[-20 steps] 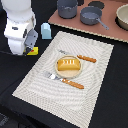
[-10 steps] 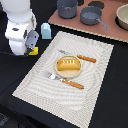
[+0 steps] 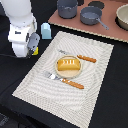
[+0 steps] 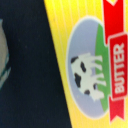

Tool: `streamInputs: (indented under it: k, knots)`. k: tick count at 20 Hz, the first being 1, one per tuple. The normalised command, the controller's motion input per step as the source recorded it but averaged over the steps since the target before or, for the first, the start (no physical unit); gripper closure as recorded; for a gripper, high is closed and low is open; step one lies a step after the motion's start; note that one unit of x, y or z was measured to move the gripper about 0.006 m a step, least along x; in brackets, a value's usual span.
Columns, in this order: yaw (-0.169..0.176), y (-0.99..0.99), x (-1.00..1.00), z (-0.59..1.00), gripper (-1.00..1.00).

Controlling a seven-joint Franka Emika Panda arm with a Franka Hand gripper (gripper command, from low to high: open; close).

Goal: Place the bread, butter, and milk from the table onto the serving area.

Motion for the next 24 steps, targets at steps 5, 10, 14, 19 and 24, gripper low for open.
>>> streamInputs:
  k: [5,10,14,19,24]
  knots:
    - [0.006,0.00,-0.19,0.00,1.00]
    - [0.007,0.00,-0.10,0.00,1.00]
    - [0.011,0.00,-0.03,0.00,1.00]
    - [-0.030,0.03,0.08,0.70,1.00]
    - [-0.115,0.00,0.59,1.00,1.00]
